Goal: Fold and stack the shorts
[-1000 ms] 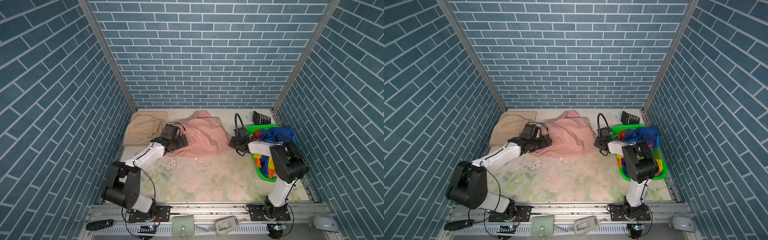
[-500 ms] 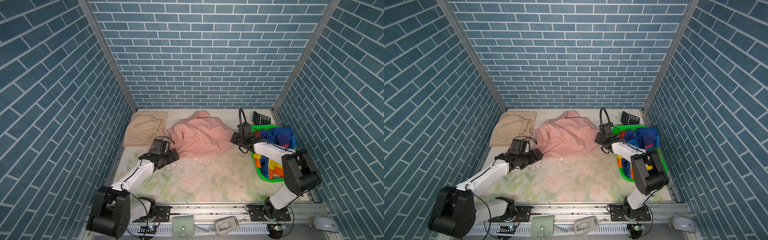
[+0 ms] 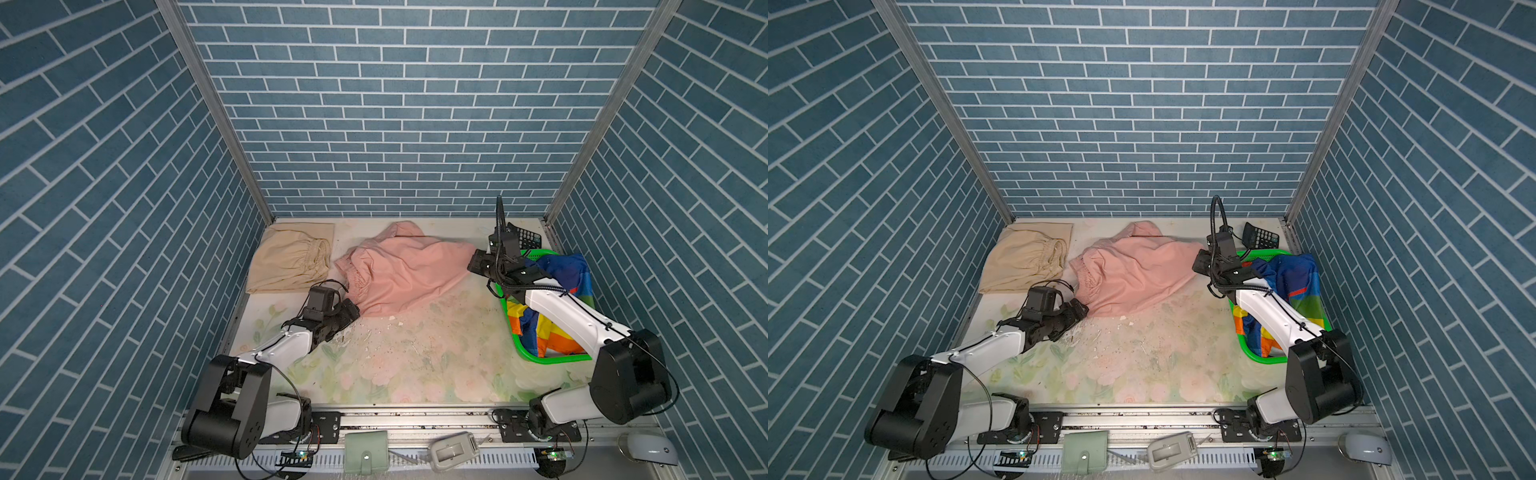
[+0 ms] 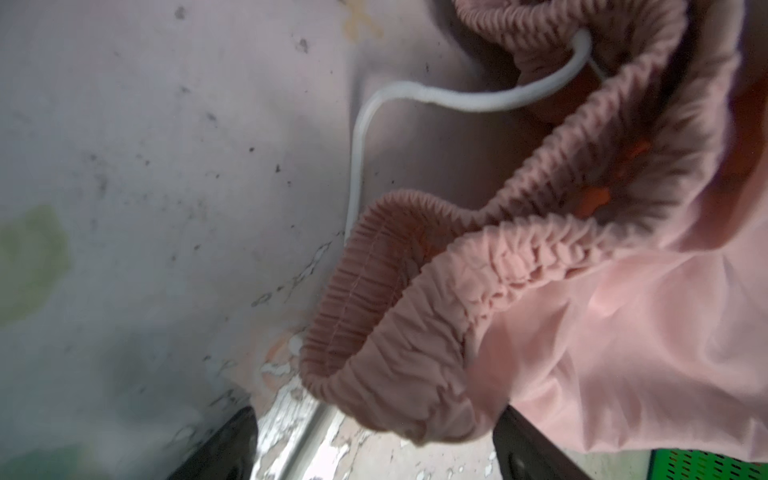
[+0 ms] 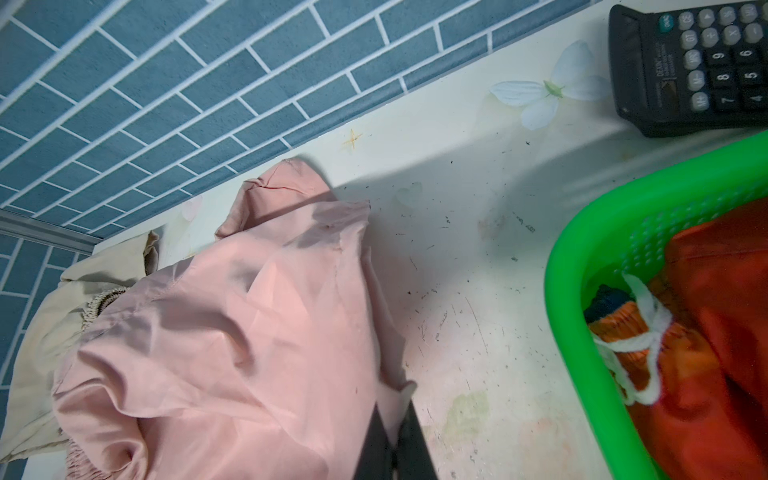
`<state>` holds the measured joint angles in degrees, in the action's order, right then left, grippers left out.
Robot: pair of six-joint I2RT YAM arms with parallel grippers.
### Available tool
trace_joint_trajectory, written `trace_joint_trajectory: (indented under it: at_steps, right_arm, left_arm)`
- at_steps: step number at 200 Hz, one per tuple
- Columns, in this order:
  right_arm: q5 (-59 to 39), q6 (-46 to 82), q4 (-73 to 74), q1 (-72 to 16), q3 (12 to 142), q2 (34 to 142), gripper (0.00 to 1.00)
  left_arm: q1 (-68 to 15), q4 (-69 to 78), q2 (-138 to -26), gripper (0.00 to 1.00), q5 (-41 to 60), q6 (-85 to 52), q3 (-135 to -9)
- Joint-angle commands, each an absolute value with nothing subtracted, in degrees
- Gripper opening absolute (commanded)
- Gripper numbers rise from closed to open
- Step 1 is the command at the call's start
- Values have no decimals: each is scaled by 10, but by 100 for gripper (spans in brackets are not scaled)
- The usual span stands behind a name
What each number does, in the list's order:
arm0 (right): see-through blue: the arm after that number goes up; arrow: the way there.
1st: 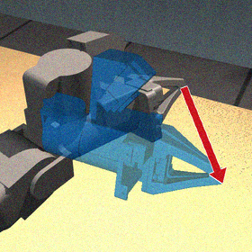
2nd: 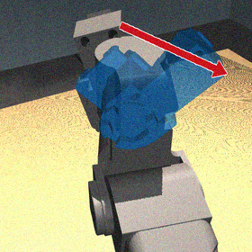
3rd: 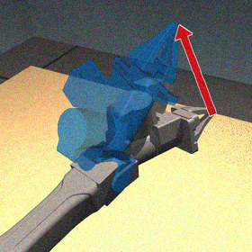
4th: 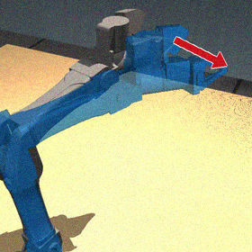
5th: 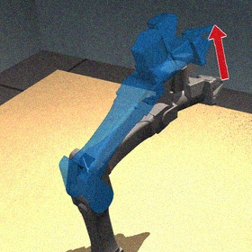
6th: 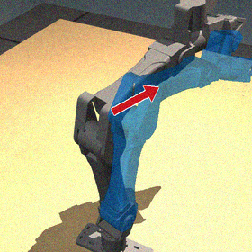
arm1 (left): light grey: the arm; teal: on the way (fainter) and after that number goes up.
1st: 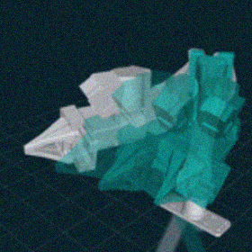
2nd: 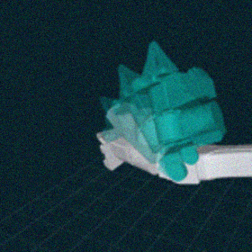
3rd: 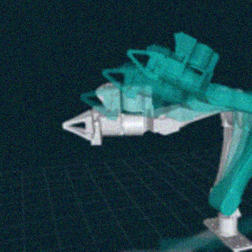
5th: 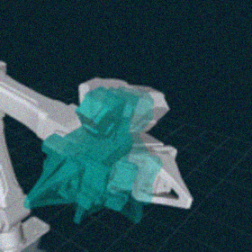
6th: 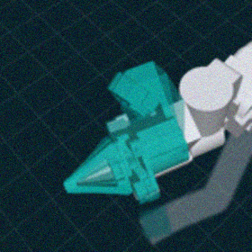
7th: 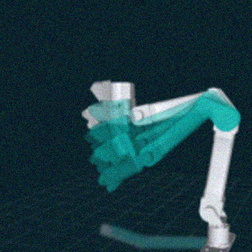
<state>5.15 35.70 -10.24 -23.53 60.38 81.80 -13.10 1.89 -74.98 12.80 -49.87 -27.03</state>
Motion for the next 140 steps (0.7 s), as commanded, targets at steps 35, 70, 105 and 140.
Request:
trace_joint_trajectory:
  at_steps: [35,70,105,140]
  right_arm:
    - [55,337,-134,-229,621,802,0]
    - [49,337,-127,-228,623,807,0]
    - [41,334,-131,-221,626,804,0]
    - [36,318,-150,-205,640,785,0]
  left_arm:
    - [-130,87,-823,60,143,-527,-237]
    - [-130,97,-836,46,132,-513,-221]
    - [-118,49,-808,12,133,-469,-249]
    - [-89,-76,-724,0,119,-402,-335]
